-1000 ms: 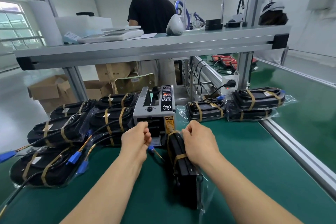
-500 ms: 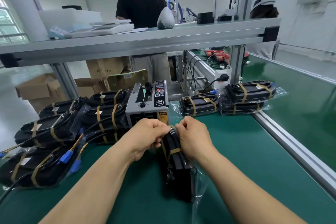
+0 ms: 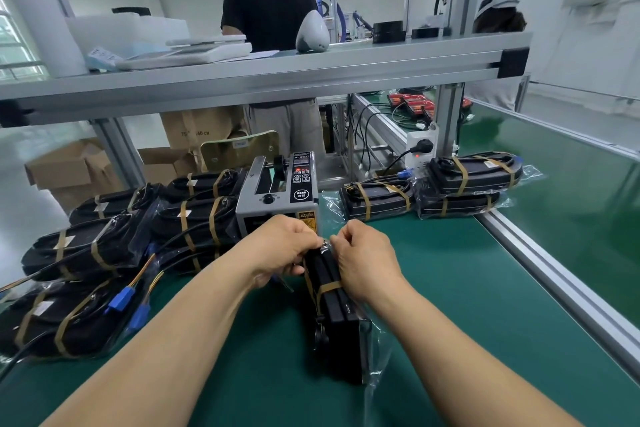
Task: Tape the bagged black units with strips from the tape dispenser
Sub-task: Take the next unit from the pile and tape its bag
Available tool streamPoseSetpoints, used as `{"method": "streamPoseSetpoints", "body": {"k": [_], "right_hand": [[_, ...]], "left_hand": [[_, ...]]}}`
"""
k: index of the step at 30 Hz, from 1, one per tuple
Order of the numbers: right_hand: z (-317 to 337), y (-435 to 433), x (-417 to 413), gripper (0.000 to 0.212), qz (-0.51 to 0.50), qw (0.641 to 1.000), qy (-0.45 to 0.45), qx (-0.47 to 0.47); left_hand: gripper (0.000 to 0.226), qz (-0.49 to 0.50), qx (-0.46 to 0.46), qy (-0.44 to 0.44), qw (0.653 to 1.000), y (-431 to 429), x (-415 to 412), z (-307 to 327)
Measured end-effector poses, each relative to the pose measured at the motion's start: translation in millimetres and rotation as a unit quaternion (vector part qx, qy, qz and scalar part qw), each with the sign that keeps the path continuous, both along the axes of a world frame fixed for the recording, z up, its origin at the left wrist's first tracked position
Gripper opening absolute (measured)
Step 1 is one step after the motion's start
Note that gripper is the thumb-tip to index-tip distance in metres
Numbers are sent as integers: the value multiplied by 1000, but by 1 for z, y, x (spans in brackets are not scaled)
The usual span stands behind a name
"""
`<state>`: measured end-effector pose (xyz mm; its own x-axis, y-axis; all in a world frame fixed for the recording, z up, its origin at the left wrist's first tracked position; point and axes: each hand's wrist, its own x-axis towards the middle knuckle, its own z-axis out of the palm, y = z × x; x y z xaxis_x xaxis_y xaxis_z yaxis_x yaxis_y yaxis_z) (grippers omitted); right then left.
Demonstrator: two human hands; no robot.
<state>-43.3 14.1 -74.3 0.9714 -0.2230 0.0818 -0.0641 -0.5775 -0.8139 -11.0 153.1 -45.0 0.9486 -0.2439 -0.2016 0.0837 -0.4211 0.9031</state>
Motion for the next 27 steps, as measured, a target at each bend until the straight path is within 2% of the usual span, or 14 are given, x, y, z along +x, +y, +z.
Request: {"method": "streamPoseSetpoints", "body": {"k": [17, 22, 24, 27], "right_hand": [[3, 3, -2, 28, 10, 1000, -2, -9], [3, 3, -2, 28, 14, 1000, -2, -19], [2, 2, -1, 28, 12, 1000, -3, -20], [1, 0, 0, 27, 11, 1000, -7, -21]], "left_hand": [[23, 59, 25, -43, 997, -7, -4, -7], [32, 109, 56, -108, 987, -10, -3, -16], [26, 130, 36, -105, 985, -11, -4, -21], [21, 158, -53, -54, 985, -14, -9, -29]]}}
